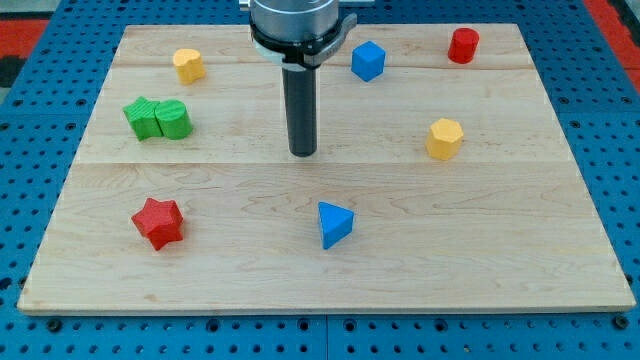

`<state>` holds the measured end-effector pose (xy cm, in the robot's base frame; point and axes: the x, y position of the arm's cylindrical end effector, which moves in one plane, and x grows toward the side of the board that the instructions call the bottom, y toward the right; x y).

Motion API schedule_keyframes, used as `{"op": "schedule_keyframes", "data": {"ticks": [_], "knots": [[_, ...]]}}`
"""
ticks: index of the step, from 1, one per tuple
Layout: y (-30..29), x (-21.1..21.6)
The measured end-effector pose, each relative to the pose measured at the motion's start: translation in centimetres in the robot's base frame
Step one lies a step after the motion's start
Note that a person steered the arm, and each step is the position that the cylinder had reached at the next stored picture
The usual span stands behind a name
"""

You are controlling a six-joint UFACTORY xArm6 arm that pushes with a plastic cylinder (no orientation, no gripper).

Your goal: Move the yellow hexagon to the center of the board

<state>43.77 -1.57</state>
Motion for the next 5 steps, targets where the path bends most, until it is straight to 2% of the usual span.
{"op": "schedule_keyframes", "data": {"ticks": [1,2,3,4,5], "knots": [[5.3,6.6],[11.7,3.6],[16.2,-1.2],[16.3,-1.7],[20.4,-1.7]]}}
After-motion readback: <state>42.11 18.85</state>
